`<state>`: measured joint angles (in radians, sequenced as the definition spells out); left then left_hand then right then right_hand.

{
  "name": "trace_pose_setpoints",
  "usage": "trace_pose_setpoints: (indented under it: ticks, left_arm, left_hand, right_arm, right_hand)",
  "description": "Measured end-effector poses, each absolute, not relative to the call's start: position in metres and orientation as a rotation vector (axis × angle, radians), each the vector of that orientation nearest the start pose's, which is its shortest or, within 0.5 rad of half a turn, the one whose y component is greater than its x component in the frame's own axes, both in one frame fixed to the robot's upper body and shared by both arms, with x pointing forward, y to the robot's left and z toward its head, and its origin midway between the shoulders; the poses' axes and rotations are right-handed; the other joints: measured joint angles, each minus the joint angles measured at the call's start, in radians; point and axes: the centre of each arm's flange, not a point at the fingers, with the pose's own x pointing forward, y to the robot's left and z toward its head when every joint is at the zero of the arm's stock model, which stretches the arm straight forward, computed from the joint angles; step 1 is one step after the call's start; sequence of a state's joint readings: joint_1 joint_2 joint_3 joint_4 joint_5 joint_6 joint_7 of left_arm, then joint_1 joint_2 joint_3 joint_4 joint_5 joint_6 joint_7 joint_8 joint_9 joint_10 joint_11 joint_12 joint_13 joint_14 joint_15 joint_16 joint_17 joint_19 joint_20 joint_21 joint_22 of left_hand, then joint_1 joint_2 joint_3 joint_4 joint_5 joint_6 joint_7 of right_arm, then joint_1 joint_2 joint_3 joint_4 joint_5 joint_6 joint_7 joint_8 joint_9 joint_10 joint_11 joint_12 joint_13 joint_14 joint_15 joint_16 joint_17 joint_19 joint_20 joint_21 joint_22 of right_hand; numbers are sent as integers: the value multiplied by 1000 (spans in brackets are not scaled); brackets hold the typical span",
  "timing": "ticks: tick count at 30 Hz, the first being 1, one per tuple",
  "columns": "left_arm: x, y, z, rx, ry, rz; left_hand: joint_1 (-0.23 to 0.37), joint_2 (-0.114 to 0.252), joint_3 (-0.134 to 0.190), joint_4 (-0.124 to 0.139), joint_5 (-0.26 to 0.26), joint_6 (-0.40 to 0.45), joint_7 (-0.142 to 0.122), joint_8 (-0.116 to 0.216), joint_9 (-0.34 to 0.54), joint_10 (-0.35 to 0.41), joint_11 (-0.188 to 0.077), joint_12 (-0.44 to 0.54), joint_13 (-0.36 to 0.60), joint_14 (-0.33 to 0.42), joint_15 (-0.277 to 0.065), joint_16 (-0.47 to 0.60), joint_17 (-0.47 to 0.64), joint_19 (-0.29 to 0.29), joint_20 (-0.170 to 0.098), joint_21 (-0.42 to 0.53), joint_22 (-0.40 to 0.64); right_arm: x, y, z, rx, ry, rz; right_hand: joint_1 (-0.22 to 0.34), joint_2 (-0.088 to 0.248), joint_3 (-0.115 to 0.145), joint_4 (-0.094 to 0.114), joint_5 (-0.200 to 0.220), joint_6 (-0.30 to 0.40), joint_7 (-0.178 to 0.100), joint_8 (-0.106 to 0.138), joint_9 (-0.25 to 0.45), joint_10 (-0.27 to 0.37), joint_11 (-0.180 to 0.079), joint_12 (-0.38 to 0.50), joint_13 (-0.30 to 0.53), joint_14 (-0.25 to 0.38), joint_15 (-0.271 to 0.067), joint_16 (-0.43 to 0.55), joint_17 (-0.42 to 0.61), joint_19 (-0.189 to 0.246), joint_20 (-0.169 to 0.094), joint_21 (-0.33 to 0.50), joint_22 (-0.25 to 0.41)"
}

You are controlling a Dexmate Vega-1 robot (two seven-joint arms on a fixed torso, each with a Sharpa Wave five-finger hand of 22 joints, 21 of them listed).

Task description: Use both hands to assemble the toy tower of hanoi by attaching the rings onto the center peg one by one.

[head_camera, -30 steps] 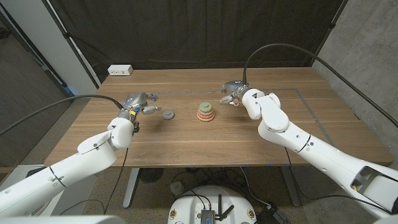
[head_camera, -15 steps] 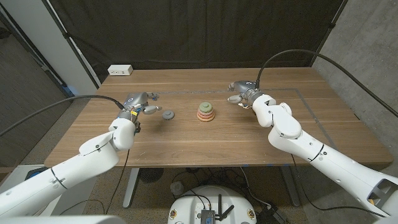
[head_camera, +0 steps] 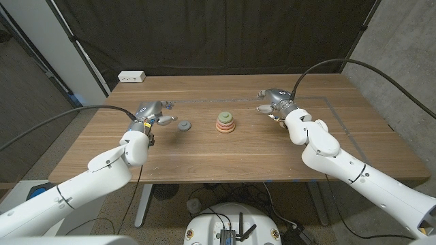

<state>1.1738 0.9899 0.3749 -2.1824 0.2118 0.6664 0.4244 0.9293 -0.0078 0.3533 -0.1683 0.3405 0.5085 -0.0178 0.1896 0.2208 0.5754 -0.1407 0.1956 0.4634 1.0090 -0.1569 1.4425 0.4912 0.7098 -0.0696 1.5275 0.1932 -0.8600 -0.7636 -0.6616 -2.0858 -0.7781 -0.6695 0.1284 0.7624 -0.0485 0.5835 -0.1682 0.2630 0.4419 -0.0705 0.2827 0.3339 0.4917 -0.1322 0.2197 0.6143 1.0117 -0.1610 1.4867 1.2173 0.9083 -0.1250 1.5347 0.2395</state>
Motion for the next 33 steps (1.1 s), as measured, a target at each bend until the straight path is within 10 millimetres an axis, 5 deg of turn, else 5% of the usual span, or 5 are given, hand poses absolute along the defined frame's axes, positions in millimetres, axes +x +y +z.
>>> trace_pose_setpoints:
  ticks: [33]
  left_arm:
    - [513,296,-12,1143,-448,380]
  left_hand:
    - [0,0,3,3,0,-17,8,0,-2,-6,5,5,-5,-2,-2,0,-5,-4,4,0,0]
  right_arm:
    - [552,-221,-9,-1406,-477,-286]
  right_hand:
    - [18,8,8,0,4,17,-10,6,-5,14,-4,0,9,3,-3,7,-6,0,0,-1,-4]
